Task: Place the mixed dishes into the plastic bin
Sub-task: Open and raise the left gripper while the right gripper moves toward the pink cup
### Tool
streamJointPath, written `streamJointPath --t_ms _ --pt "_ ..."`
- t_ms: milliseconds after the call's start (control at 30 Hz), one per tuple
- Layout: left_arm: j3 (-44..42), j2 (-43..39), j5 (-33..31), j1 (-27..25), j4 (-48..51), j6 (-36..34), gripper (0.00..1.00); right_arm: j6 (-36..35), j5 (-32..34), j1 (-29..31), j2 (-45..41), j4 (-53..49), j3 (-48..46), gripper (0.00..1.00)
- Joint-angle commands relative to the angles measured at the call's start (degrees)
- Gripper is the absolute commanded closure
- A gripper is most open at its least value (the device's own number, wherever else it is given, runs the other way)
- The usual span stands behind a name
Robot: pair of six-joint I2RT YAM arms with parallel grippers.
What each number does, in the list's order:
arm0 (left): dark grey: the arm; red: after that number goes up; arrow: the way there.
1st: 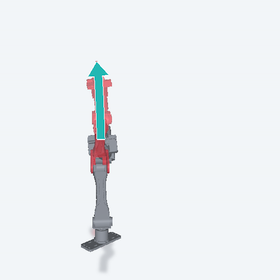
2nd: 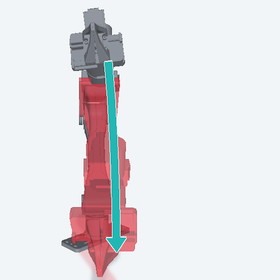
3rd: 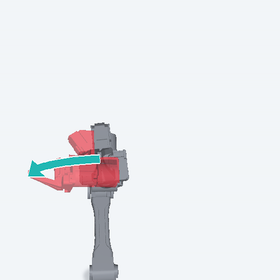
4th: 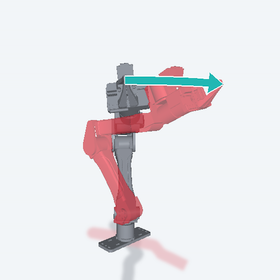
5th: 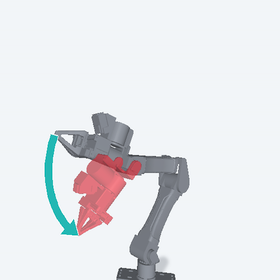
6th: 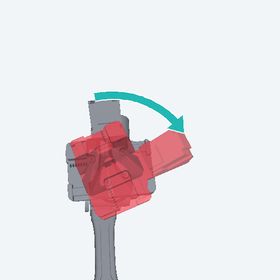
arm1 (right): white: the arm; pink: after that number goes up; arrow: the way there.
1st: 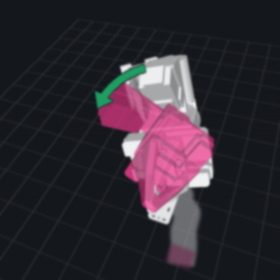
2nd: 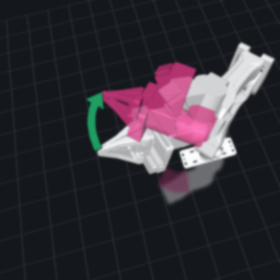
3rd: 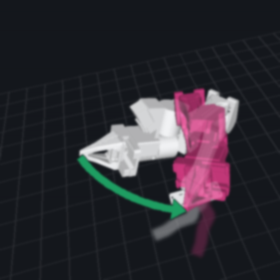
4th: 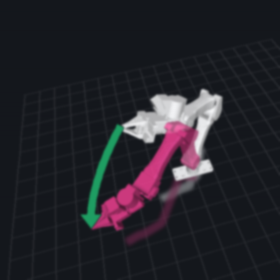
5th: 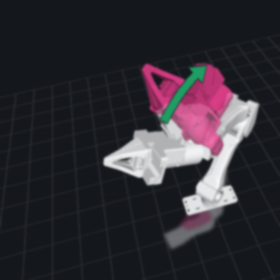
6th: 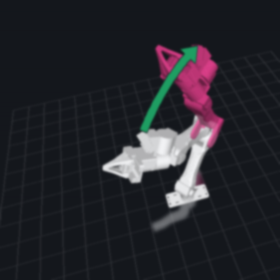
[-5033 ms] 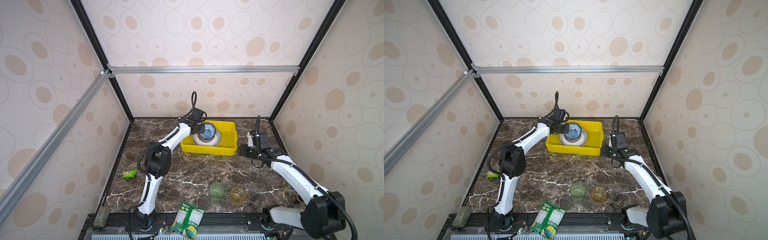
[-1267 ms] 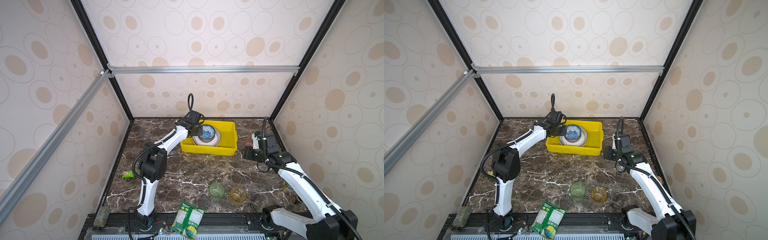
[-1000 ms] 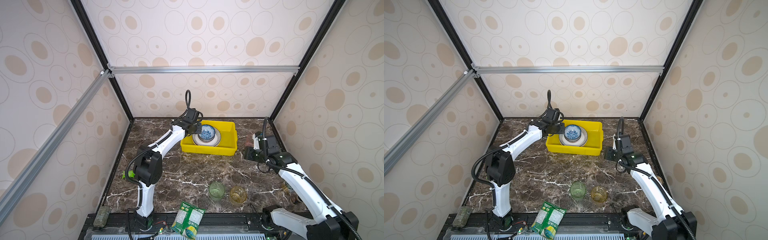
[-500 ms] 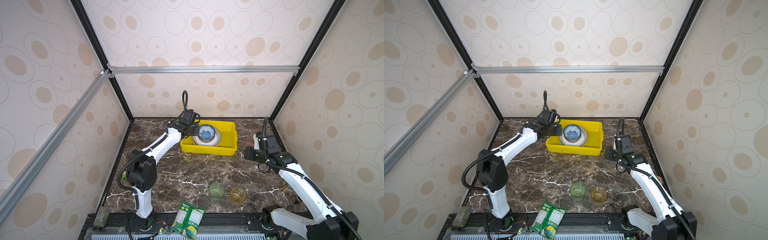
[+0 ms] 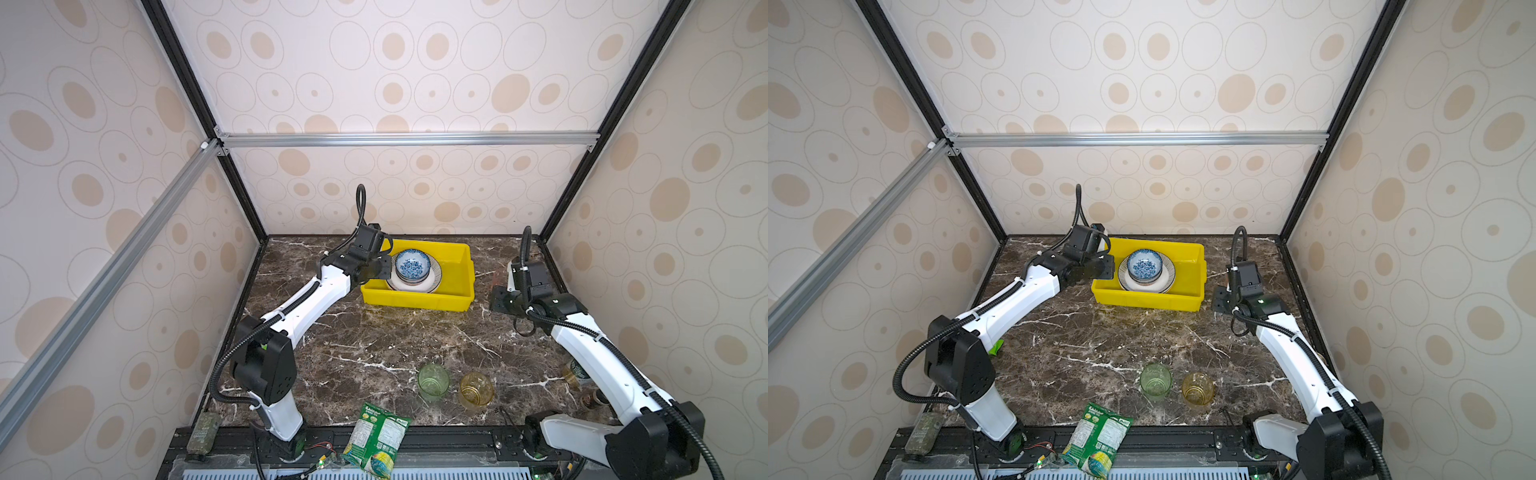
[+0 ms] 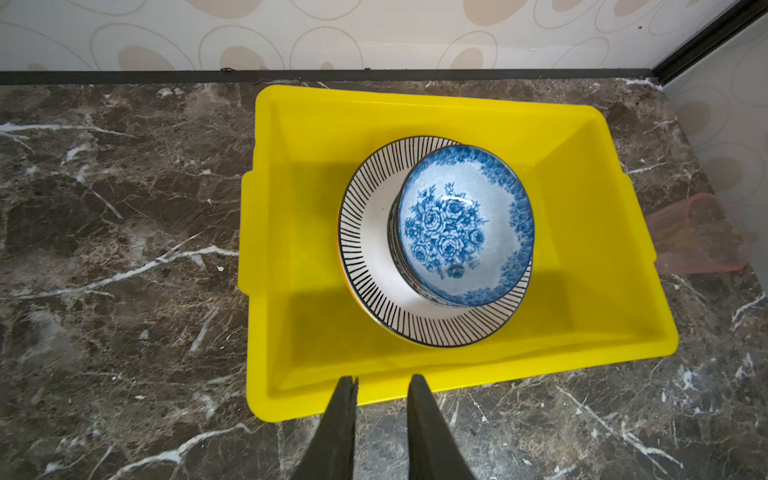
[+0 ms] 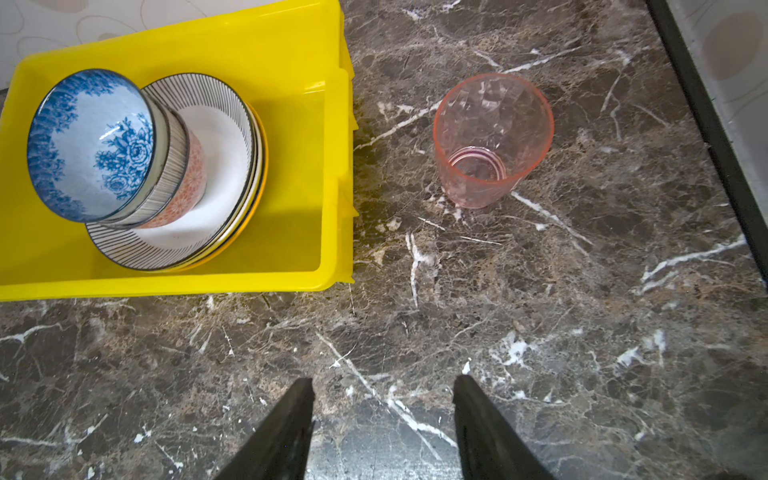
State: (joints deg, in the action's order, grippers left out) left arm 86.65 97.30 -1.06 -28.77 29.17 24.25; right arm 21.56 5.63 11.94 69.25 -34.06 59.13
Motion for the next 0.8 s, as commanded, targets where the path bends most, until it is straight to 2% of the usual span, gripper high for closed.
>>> streamJointPath --t_ms 0,167,400,767 --pt "-1.4 -3.1 -2.2 -0.1 -0.1 -2.2 0.76 -0.2 0.3 -1.6 1.4 0.7 2.1 0.43" --pt "-4.2 -5.6 -3.4 -0.1 -0.7 -2.8 0.76 0.3 -1.6 -4.9 3.2 2.0 2.7 0.44" --pt "-8.6 -8.8 -5.1 -0.1 -2.3 -2.6 0.74 -0.5 -0.6 -7.9 4.8 3.4 2.6 0.44" --pt "-11.2 -9.7 -5.5 0.1 -3.9 -1.9 0.74 2.5 -9.1 -18.0 7.8 7.5 2.0 0.45"
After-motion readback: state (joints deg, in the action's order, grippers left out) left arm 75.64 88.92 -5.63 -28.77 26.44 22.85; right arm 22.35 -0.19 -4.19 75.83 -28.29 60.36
